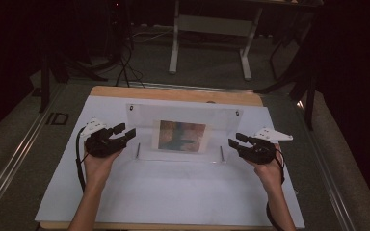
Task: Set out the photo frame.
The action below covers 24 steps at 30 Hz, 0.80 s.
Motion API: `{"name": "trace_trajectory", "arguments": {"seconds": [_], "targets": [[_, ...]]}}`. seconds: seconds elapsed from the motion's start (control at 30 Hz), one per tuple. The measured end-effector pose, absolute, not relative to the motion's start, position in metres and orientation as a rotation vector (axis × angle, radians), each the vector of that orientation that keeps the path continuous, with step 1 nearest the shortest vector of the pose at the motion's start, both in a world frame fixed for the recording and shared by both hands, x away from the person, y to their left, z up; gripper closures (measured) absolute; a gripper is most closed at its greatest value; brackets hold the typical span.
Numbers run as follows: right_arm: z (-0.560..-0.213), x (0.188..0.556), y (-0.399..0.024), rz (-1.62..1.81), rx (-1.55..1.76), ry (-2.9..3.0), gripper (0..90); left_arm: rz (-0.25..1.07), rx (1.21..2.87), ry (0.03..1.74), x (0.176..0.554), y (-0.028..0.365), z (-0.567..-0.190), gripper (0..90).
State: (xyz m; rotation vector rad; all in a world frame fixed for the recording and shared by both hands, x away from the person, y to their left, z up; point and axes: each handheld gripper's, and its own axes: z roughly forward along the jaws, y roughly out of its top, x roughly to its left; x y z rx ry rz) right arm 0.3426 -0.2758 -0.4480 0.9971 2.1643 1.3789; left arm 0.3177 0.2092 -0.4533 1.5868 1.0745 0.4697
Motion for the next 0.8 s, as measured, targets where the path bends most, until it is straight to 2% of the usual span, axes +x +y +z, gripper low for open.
{"name": "trace_trajectory", "arguments": {"seconds": [0.6, 0.8], "targets": [[-0.444, 0.344, -0.301, 1.369, 1.048, 2.165, 54.7, 0.484, 1.546, 1.112, 0.316, 0.230, -0.449, 46.5], [-0.446, 0.347, -0.310, 1.346, 1.087, 2.153, 54.5, 0.529, 1.528, 1.152, 0.315, 0.238, -0.450, 47.0]]}}
